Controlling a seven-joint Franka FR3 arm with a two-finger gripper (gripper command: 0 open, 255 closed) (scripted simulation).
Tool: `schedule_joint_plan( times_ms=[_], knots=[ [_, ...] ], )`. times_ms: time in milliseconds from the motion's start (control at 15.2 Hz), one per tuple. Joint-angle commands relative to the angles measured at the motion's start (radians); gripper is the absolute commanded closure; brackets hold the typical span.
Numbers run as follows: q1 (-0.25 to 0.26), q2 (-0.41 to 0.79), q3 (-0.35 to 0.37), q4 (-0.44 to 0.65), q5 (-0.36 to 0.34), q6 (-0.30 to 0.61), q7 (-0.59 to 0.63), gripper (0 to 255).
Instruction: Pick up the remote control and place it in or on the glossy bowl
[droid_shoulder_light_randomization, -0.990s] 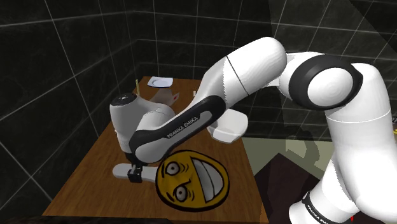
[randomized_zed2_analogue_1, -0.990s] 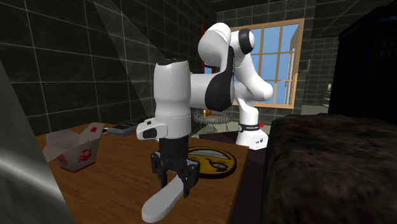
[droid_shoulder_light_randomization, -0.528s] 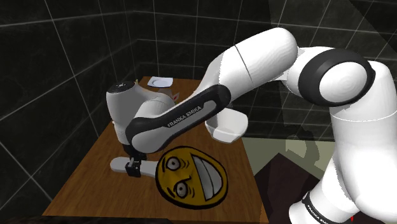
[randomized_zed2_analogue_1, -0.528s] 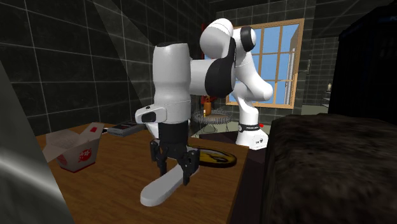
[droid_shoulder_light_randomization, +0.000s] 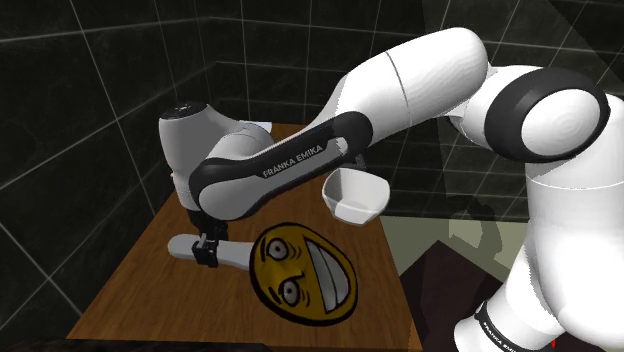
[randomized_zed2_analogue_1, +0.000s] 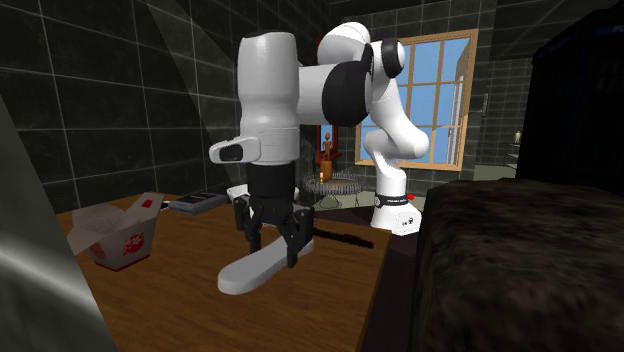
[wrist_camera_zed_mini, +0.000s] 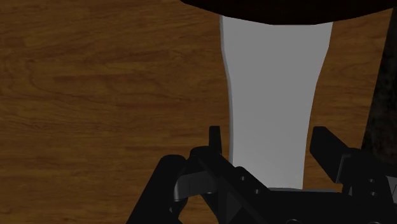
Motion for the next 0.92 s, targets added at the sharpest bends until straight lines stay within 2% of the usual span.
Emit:
schedule_joint_plan(
  times_ms=[0, 858],
  knots=[
    [-0.002, -0.014, 0.003, 0.005, 0.006, -0.018, -0.004, 255],
    [-0.005, -0.069, 0.016, 0.102, 0.032, -0.166, -0.024, 255]
  ],
)
